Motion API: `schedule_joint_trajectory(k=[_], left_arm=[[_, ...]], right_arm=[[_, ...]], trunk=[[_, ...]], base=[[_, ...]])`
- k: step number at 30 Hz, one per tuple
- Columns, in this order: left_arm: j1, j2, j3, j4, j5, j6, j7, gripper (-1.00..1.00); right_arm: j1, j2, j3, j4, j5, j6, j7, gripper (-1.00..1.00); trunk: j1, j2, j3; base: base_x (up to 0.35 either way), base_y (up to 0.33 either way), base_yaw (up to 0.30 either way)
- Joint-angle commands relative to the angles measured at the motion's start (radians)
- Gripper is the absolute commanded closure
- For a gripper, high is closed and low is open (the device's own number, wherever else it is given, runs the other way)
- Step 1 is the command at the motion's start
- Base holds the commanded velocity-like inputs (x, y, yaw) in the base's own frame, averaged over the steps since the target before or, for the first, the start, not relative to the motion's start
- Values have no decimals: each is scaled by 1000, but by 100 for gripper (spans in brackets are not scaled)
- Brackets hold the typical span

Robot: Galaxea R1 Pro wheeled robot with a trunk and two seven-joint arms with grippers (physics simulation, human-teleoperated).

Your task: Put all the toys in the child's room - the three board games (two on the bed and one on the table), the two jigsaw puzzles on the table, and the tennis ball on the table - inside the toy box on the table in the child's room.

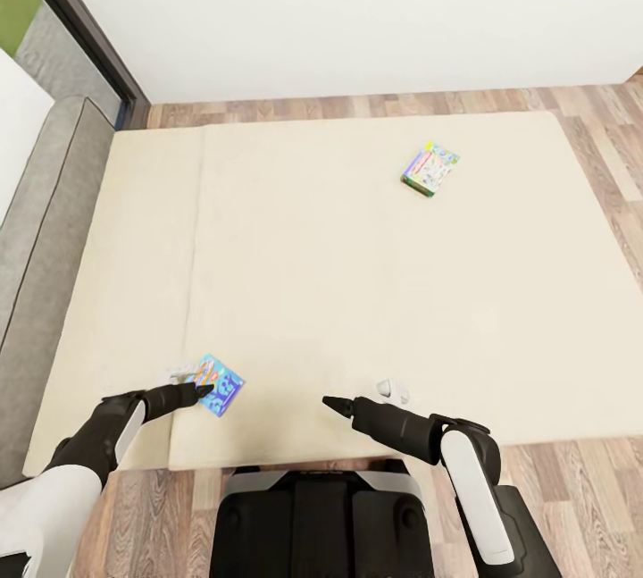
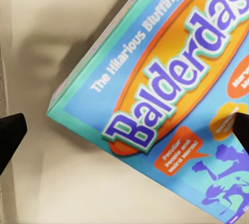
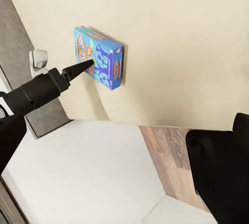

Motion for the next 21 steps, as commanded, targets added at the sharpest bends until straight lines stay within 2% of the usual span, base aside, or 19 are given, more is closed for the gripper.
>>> schedule_joint_trajectory(k=[1, 13, 21], left_arm=[[1, -3, 9, 3, -17, 0, -5, -100], [1, -3, 9, 3, -16, -26, -8, -100], [1, -3, 9, 3, -16, -26, -8, -100]], right_arm=[[0, 1, -1, -1, 10, 4, 10, -100], [1, 1, -1, -1, 10, 4, 11, -100], [1, -1, -1, -1, 10, 4, 11, -100]], trunk=[[1, -1, -3], [1, -1, -22], [1, -1, -25]], base=[[0, 0, 0], [0, 0, 0], [0, -7, 0]])
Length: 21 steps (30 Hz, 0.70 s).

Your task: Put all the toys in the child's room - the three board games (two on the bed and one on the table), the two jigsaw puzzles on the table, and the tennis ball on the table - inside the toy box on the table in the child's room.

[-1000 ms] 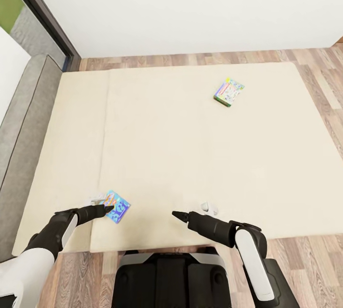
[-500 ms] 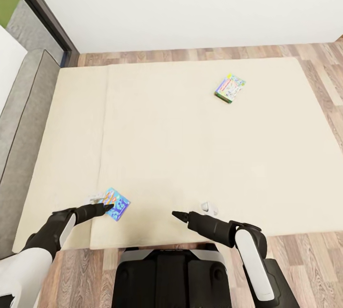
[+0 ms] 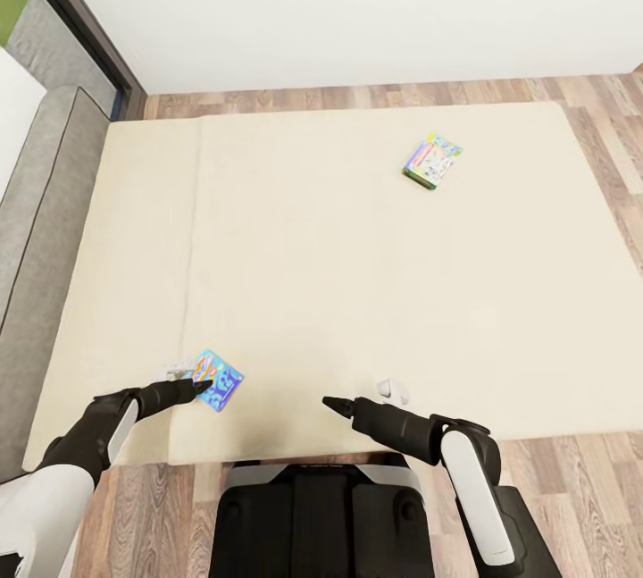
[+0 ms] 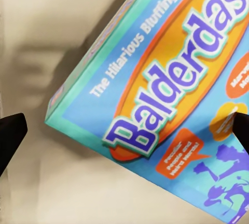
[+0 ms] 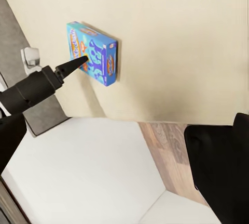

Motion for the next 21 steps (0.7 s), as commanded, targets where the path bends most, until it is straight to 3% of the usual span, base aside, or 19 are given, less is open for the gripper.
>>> schedule_joint_trajectory(k=[1, 7, 21], left_arm=[[1, -25, 7, 14, -14, 3, 68, -100], [1, -26, 6, 14, -14, 3, 68, -100], [1, -33, 6, 13, -14, 3, 68, -100]], right_arm=[[0, 0, -1, 0, 11, 4, 10, -100], [0, 0, -2, 0, 11, 4, 10, -100], [0, 1, -1, 0, 11, 4, 10, -100]], trunk=[[1, -1, -1], [1, -1, -1], [1, -1, -1]], base=[[0, -122, 0], [0, -180, 0], [0, -64, 0]])
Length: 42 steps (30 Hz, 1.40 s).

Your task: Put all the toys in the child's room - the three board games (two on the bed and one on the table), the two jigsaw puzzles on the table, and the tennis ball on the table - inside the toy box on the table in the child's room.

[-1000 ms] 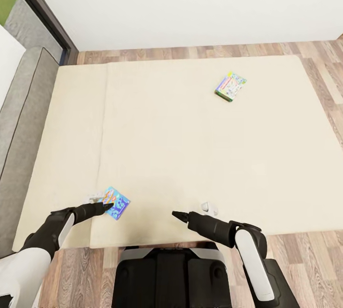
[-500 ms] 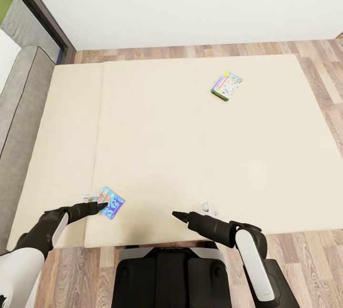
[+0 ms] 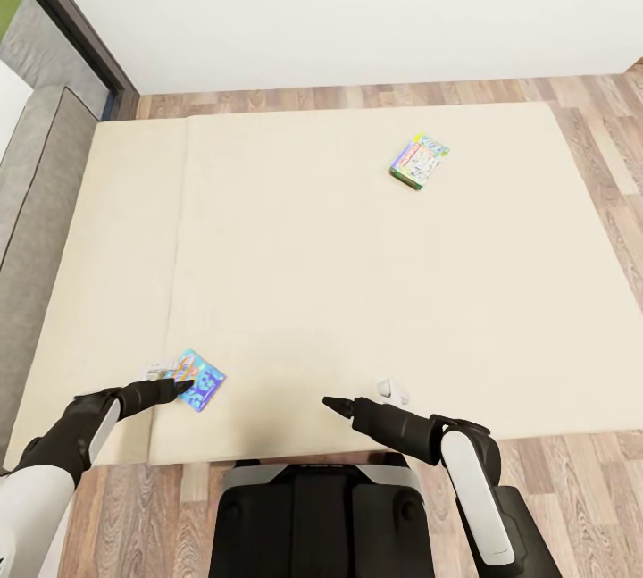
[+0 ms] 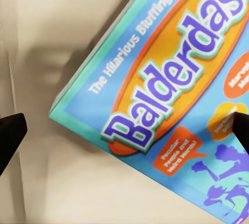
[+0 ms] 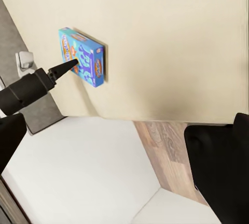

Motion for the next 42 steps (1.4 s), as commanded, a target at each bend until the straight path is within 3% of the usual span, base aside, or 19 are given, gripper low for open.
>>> schedule_joint_trajectory(k=[1, 21, 42], left_arm=[[1, -92, 8, 15, -14, 3, 31, -100], [1, -92, 9, 15, -14, 4, 25, -100], [1, -92, 9, 14, -14, 3, 25, -100]], right_arm=[[0, 0, -1, 0, 11, 4, 10, -100], [0, 3, -2, 0, 11, 4, 10, -100], [1, 3, -1, 0, 11, 4, 10, -100]], trunk=[[1, -1, -1], [1, -1, -1], [1, -1, 14]], base=[[0, -71, 0], [0, -9, 0], [0, 0, 0]])
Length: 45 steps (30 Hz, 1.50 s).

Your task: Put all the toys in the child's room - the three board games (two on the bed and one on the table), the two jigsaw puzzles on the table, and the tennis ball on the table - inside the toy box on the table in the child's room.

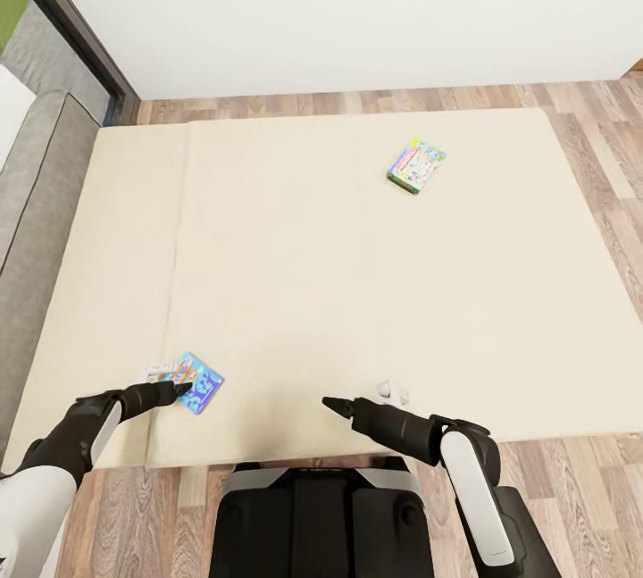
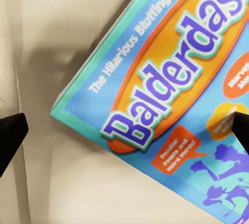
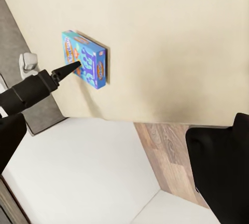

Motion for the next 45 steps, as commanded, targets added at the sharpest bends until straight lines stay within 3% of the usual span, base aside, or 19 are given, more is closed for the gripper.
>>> schedule_joint_trajectory(k=[1, 17, 45], left_arm=[[1, -86, 4, -1, 1, 9, -8, -100], [1, -86, 4, -1, 1, 10, -8, -100], [1, -87, 4, -4, 1, 10, -8, -100]], right_arm=[[0, 1, -1, -1, 11, 4, 10, -100], [0, 2, -1, -1, 11, 4, 10, -100], [0, 7, 0, -1, 9, 4, 10, -100]], trunk=[[1, -1, 0], [1, -1, 6], [1, -1, 6]], base=[[0, 0, 0], [0, -1, 0], [0, -110, 0]])
